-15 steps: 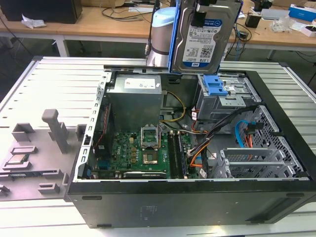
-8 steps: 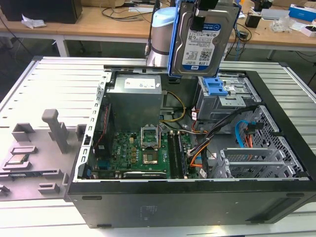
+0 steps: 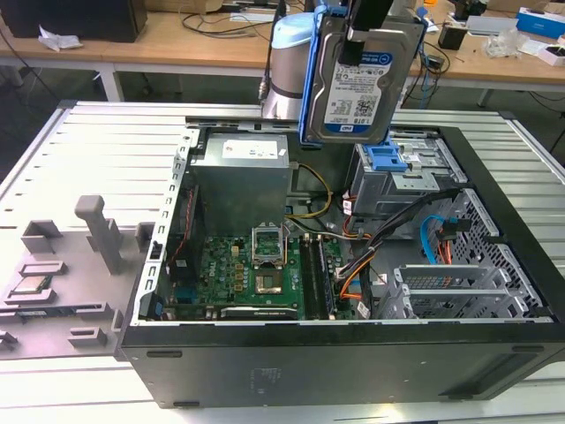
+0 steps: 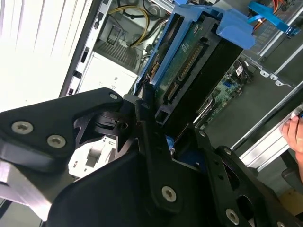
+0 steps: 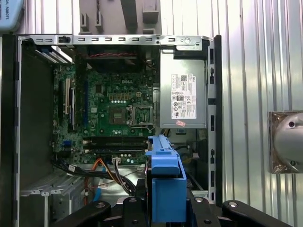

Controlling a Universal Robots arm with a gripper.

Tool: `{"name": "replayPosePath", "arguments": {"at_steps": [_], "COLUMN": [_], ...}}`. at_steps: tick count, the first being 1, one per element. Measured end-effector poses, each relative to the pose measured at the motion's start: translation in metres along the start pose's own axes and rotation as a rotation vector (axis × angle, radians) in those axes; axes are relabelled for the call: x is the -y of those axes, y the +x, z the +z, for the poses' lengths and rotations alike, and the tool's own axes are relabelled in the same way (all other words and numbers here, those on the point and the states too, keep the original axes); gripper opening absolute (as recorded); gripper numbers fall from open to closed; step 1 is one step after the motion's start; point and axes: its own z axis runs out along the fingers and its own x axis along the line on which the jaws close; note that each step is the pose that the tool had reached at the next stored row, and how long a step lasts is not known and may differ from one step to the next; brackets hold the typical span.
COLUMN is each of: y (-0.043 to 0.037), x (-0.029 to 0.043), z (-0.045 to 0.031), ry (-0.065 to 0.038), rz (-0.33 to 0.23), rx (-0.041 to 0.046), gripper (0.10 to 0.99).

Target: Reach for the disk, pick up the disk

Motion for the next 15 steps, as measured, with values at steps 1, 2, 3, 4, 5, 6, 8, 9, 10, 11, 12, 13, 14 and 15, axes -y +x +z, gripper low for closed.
{"name": "replayPosePath", "arguments": {"at_steps": [1,2,3,4,5,6,8,9,10,11,12,13,14,15], "y": [0.0036,0.0063,0.0081,0.0102,0.0117,0.0136,0.0191,0.0211,0.0219,0.0228,0.0245,0.0258,0.0272,0.0306], "x": [0.0001,0.0002,0.0002,0.0002,0.0003,0.0003,0.0005,0.0007,0.0008,0.0008,0.001,0.0011,0.0012,0.0014], "z": [0.0008,0.0012,0.0015,0.0017,0.0019,0.002,0.0031,0.0051,0.0063,0.0078,0.0101,0.0115,0.0128,0.016], "ry": [0.0,0.0,0.0,0.0,0.0,0.0,0.0,0.0,0.0,0.0,0.0,0.0,0.0,0.0], "rz": [0.0,0.0,0.0,0.0,0.0,0.0,0.0,0.0,0.0,0.0,0.0,0.0,0.0,0.0], "rx": [0.0002,0.0001,0.0003,0.0002,0.0003,0.0002,0.0002,0.0003,0.0002,0.0002,0.0003,0.0002,0.0002,0.0002], "gripper": [0.365,0.365,0.365,0.365,0.365,0.365,0.365,0.365,0.365,0.365,0.365,0.365,0.365,0.365]}}
